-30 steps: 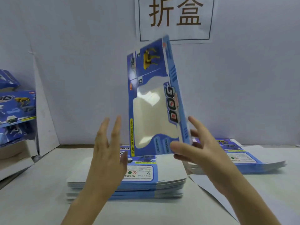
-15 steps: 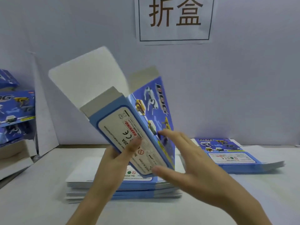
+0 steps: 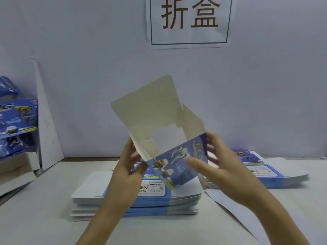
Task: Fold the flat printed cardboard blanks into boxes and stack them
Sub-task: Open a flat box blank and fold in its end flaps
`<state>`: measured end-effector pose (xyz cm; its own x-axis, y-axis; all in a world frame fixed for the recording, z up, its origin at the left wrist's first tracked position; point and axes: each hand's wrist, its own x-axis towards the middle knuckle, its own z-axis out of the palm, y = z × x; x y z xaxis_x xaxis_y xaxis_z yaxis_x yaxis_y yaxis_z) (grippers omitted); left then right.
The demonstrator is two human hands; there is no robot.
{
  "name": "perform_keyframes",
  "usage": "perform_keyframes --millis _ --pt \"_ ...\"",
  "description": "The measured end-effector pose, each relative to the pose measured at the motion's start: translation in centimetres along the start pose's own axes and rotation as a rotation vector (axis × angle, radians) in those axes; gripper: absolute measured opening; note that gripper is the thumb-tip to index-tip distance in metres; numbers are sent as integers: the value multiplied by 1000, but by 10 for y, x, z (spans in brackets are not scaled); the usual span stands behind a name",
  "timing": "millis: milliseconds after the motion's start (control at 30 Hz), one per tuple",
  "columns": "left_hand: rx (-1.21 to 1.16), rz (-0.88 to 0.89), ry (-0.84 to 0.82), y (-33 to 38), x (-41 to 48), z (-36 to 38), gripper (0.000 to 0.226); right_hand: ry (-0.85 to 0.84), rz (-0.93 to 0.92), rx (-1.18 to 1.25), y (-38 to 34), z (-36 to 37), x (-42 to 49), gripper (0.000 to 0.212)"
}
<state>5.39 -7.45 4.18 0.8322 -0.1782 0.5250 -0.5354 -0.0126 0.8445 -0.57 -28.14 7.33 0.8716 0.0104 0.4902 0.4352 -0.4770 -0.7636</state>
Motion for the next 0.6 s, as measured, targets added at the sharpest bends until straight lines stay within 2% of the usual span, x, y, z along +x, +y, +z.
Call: perform_keyframes --millis 100,200,267,367,467,600 --pt "-216 -39 -4 6 0 3 42 -20 139 -24 1 5 -1 48" --pt "-352 -96 32 11 -2 -2 41 36 239 99 2 10 2 76" --pt "-348 -137 72 16 -2 -5 42 89 292 164 -1 13 4 82" --pt "-320 -231 80 19 -1 -11 51 117 336 221 -5 12 7 73" --pt "-299 -281 59 22 -1 -15 59 61 387 353 -5 4 6 60" --pt "-296 -316 53 24 -1 -14 61 45 444 336 5 3 19 49"
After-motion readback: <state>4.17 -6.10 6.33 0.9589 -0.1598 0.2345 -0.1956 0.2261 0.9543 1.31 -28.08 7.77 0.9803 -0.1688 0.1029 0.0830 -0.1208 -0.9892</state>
